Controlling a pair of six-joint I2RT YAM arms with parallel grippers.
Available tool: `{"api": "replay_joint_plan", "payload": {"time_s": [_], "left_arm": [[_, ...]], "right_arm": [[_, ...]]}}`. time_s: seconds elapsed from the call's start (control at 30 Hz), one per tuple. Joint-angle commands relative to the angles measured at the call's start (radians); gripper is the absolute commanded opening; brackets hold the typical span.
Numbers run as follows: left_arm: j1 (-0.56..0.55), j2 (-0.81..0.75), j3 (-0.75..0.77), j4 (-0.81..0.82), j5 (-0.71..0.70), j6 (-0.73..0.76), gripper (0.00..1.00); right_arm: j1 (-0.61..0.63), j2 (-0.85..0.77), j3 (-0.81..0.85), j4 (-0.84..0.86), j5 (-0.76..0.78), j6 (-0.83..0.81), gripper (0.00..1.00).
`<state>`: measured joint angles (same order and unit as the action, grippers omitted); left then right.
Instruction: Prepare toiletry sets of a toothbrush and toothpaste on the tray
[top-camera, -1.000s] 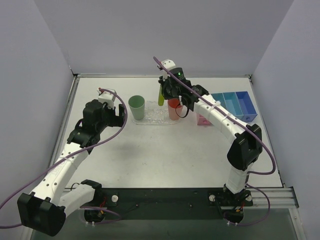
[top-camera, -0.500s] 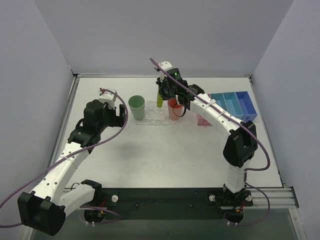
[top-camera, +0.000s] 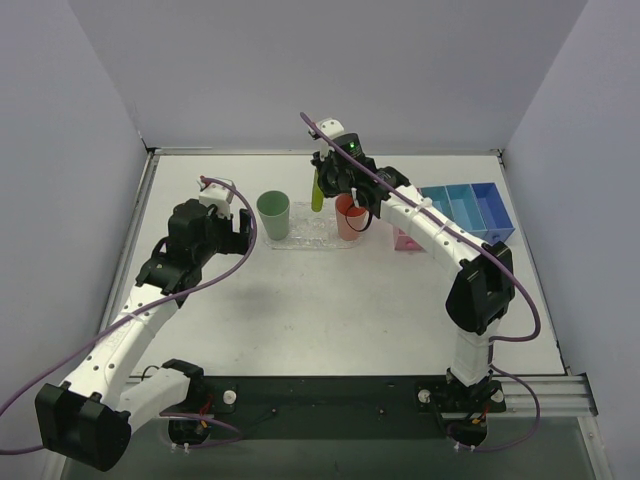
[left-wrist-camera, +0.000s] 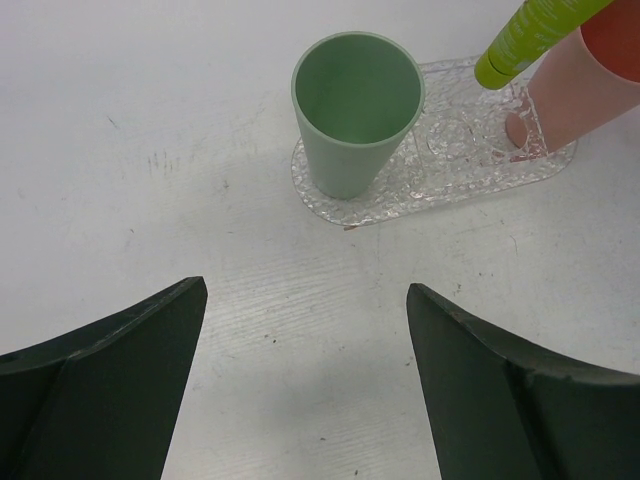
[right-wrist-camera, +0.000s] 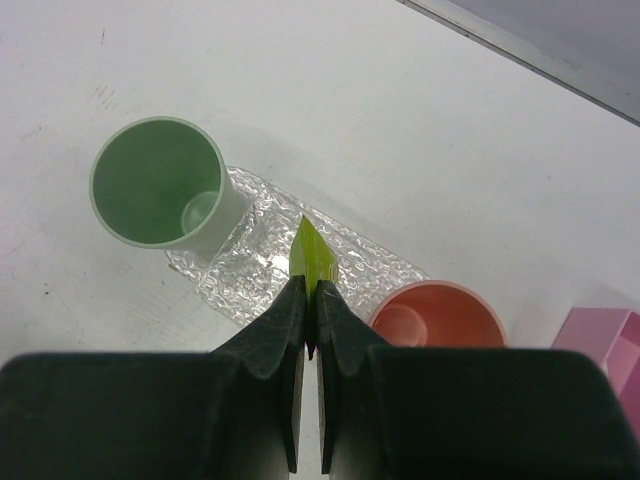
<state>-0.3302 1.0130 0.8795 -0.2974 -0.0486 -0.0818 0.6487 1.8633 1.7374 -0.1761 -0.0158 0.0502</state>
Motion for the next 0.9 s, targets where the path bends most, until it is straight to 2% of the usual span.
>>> {"api": "replay_joint_plan", "payload": {"time_s": [0.0,0.87], "left_arm": [[-0.006,0.001,0.047,0.012,-0.008,0.013,0.92],[-0.006,0.004,0.045,0.012,-0.011,0.017,0.92]], "right_arm": [[-0.006,0.022,0.054,0.041,-0.009,-0.007,0.0],[-0.011,0.063,0.063,0.035,-0.003,-0.019,0.0]]}}
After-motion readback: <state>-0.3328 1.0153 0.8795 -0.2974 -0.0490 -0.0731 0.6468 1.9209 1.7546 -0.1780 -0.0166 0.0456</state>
